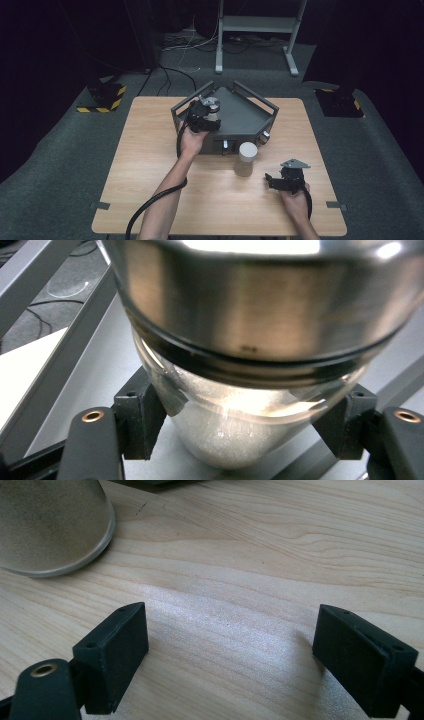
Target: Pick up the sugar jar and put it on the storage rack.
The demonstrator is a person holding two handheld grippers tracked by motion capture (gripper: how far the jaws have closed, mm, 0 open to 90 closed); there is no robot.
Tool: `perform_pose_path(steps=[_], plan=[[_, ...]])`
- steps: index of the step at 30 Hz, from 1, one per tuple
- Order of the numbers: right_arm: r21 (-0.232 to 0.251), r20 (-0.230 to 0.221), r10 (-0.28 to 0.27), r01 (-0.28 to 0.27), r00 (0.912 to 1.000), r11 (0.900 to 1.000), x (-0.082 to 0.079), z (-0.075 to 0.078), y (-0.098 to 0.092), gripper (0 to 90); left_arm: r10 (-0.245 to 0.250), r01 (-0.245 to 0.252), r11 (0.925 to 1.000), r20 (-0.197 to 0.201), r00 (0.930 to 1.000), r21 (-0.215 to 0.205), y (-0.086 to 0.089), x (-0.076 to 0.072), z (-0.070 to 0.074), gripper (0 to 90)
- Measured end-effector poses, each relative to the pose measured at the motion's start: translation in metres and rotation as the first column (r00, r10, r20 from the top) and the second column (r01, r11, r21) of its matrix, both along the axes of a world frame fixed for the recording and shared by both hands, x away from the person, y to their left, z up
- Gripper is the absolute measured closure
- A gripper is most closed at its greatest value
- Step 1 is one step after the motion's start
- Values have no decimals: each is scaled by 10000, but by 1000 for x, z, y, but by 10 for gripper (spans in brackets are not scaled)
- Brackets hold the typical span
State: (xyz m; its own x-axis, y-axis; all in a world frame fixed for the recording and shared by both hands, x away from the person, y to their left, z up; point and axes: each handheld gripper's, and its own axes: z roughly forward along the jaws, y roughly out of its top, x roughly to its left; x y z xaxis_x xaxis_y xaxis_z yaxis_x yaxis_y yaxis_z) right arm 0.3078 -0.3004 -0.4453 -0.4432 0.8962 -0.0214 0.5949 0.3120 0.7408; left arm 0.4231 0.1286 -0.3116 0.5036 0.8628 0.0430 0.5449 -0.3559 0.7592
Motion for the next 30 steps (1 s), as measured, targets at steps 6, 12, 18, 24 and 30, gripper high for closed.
perform_pose_path(steps=[6, 12, 18, 24, 30], plan=[[-3, 0, 0, 0, 10000, 10000, 0, 0, 0, 141, 38, -38, 9996, 8, 10000, -279, 5, 0, -4, 309], [-4, 2, 0, 0, 10000, 10000, 0, 0, 0, 141, 644, -607, 9874, 212, 9977, -1461, 3, -5, -19, 309], [3, -5, -6, 6, 10000, 10000, 0, 0, 0, 141, 539, -514, 9894, 153, 9984, -1359, 5, -4, -17, 308], [1, -3, -6, 6, 10000, 10000, 0, 0, 0, 142, 489, -470, 9910, 120, 9987, -1254, 5, -3, -15, 305], [-6, 3, 4, -4, 10000, 10000, 0, 0, 0, 142, 521, -493, 9921, 219, 9984, -1155, 5, -5, -15, 183]])
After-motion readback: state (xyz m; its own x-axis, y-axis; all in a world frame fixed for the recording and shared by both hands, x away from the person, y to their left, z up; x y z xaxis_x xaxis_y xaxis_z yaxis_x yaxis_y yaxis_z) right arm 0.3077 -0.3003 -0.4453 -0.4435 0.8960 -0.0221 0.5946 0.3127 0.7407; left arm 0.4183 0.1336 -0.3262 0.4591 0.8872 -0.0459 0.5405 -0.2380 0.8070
